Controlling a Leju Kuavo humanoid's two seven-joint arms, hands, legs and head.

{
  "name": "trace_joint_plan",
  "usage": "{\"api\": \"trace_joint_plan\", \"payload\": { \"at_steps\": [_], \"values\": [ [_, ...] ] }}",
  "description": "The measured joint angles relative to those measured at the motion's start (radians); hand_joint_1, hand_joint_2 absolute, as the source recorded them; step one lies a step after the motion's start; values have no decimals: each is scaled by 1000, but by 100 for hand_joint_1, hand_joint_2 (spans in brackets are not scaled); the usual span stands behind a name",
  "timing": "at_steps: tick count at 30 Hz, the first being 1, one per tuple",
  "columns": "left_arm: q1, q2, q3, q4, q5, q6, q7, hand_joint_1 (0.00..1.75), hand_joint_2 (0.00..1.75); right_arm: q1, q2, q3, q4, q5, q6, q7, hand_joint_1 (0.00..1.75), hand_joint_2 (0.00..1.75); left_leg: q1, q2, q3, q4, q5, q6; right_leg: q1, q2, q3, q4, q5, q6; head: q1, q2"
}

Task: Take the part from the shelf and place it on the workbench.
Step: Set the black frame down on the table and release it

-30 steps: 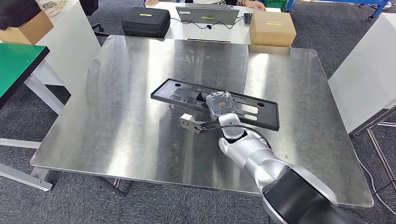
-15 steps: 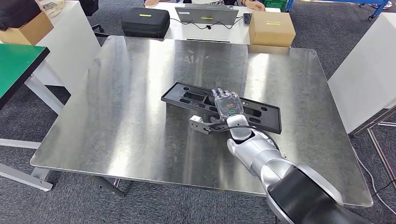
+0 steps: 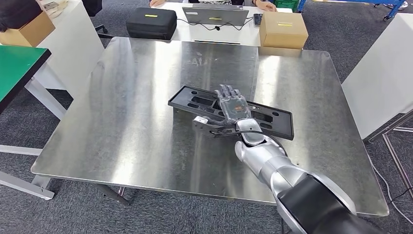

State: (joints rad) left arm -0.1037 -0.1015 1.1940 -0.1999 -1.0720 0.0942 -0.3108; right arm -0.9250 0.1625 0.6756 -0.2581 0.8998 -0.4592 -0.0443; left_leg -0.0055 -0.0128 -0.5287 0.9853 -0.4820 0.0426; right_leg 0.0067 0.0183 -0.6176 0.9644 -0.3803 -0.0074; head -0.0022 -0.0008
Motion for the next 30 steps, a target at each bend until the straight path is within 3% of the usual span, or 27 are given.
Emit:
{"api": "trace_joint_plan", "payload": {
  "at_steps": [2,4,6,9,12,14,19,24,30],
  "values": [
    [0,0,0,0,-2,3,2,0,0,11,32,-123,-24,-216,49,-268,0,0,0,2,0,0,0,0,0,1,0,0,0,0,0,0],
    [-1,0,1,0,-2,6,3,0,0,18,67,-238,-52,-348,116,-449,0,0,0,2,1,0,0,0,0,1,0,0,0,0,0,0],
    [-1,0,3,0,-1,8,0,0,0,24,98,-327,-80,-437,200,-539,0,0,0,1,1,0,0,0,0,0,0,0,0,0,0,0],
    [-1,0,11,0,6,10,-13,0,0,85,131,-407,-210,-660,429,-630,0,0,1,1,1,0,0,0,1,1,1,0,0,0,0,0],
    [0,-2,25,1,20,16,-31,0,0,216,152,-417,-468,-914,641,-654,0,0,1,1,2,0,0,-1,1,0,1,0,0,0,0,0],
    [0,-2,33,1,27,20,-37,0,0,297,157,-411,-622,-996,697,-650,0,0,1,1,1,0,-1,-2,1,0,1,0,-1,0,0,0],
    [1,-3,47,1,29,20,-42,0,0,413,156,-396,-853,-1055,721,-650,0,0,0,2,2,0,-2,-2,1,1,1,0,-1,0,0,0],
    [3,-3,48,1,20,7,-66,0,0,546,150,-401,-1050,-1194,874,-654,0,0,0,1,2,0,-2,-2,0,0,1,-1,-1,0,0,0],
    [6,-3,47,1,3,-6,-76,0,0,787,160,-488,-1387,-1103,961,-655,0,0,0,1,1,0,-5,-2,0,1,1,-1,-2,-1,0,0]
  ]
}}
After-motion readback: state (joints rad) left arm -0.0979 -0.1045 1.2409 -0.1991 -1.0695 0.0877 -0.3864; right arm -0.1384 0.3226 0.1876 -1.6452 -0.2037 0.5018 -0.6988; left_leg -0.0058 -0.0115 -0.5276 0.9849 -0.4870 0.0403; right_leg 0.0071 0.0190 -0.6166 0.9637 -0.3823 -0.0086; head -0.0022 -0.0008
